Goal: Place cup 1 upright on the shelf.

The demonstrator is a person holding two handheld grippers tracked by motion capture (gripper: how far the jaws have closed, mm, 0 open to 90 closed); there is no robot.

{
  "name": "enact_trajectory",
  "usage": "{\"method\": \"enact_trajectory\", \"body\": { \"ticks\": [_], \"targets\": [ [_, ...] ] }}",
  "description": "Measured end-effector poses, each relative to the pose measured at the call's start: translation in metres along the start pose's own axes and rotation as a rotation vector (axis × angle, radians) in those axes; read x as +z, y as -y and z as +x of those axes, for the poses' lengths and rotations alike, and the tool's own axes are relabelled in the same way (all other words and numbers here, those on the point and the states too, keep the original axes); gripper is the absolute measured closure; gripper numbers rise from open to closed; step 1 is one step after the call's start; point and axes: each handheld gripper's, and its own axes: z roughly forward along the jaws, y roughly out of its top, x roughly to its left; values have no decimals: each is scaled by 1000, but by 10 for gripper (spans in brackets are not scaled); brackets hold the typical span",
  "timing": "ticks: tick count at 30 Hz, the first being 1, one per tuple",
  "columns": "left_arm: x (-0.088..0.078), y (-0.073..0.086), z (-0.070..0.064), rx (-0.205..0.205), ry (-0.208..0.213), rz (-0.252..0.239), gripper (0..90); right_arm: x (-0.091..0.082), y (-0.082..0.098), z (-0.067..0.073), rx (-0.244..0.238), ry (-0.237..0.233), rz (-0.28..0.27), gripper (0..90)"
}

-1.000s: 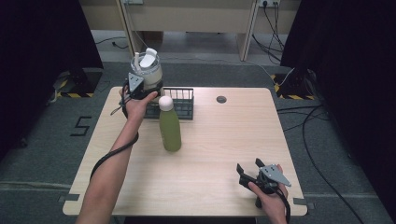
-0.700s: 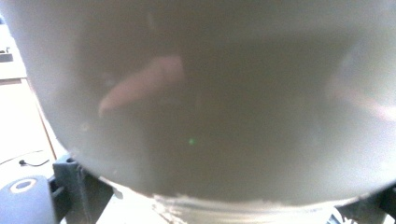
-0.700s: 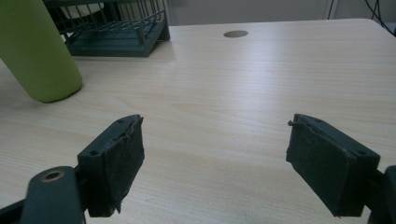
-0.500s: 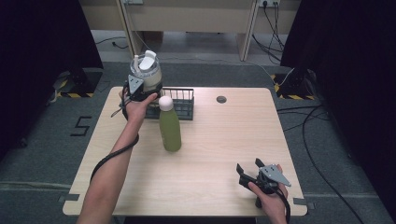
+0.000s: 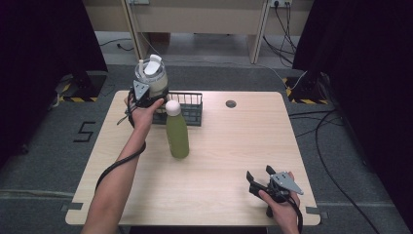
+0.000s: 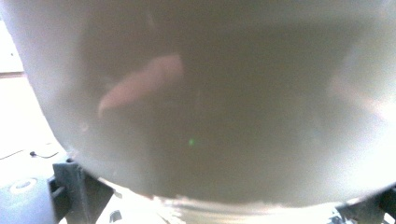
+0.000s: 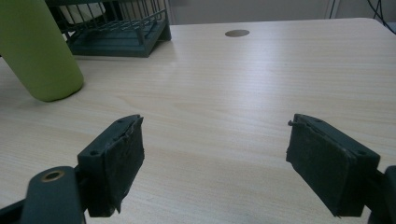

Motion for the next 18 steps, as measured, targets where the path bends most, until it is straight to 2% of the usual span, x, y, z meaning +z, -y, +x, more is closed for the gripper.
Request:
{"method": "enact_trajectory", "body": {
  "ticks": [18],
  "targets": [
    [2, 6, -2, -4, -4, 14, 91, 0, 0, 0, -2, -3, 1, 186]
  ]
}}
